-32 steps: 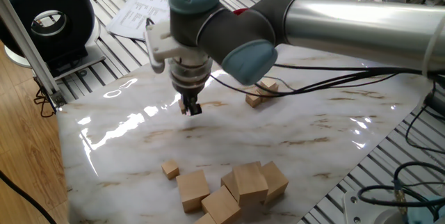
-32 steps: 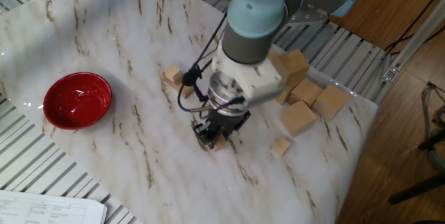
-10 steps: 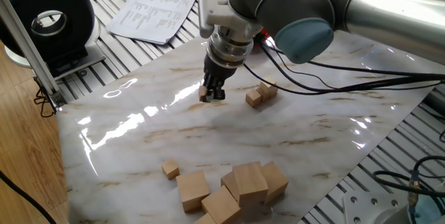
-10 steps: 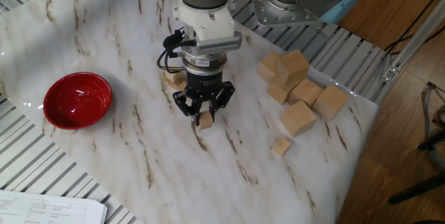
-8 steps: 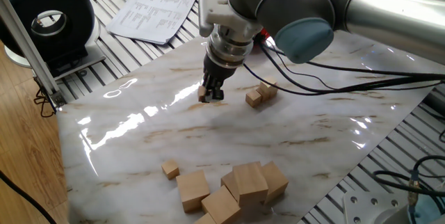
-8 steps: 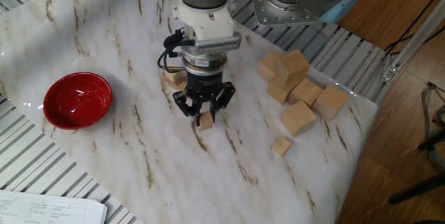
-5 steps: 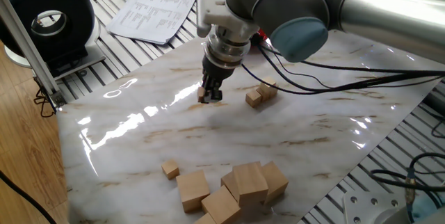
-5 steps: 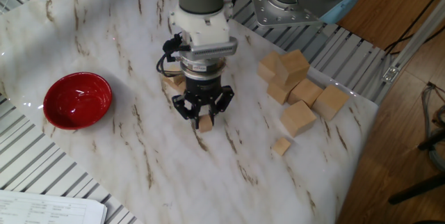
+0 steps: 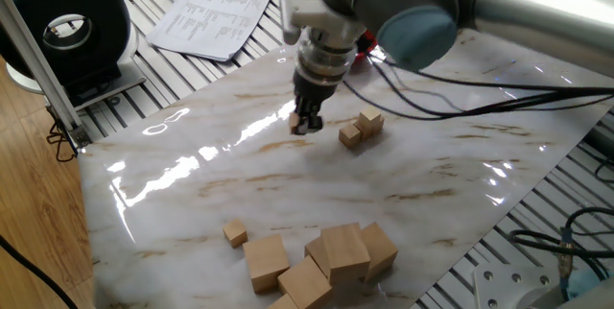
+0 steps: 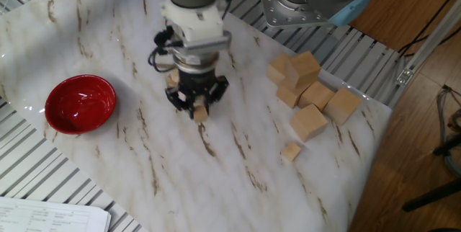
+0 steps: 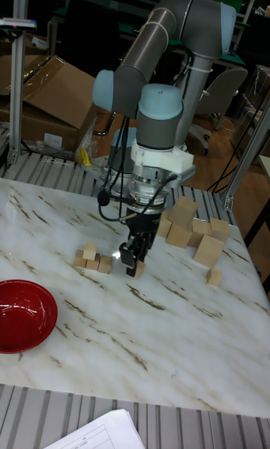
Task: Stack the blocks into a pyramid shape
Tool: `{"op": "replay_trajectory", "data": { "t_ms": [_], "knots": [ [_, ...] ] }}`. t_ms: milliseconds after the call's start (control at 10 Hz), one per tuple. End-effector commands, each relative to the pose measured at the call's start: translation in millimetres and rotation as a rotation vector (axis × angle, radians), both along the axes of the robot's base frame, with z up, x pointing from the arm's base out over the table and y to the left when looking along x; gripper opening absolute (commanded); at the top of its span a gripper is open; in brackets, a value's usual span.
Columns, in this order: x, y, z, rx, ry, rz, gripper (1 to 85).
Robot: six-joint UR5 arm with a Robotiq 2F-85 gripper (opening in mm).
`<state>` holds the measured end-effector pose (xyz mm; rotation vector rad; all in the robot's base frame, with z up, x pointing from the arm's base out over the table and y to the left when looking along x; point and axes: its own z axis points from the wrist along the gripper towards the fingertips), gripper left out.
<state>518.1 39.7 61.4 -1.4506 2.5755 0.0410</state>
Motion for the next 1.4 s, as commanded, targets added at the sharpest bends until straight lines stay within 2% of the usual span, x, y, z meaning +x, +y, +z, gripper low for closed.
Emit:
{"op": "replay_trajectory", "data": {
  "t_ms": [0,100,300,800,1100,1200,1300],
  "knots": [
    [-20.5,-39,12.8,-0.029,0.041,0.042,1.0],
    [-27.3,-53,14.0,-0.051,0.058,0.063,1.0],
    [-33.2,-68,9.5,-0.075,0.067,0.127,1.0],
    [-43.0,-69,6.9,-0.103,0.060,0.331,1.0],
    [-43.5,-73,5.2,-0.133,0.045,0.523,1.0],
    [-43.1,-75,4.2,-0.140,0.041,0.556,1.0],
    [-42.8,-72,4.0,-0.129,0.033,0.582,1.0]
  ]
}}
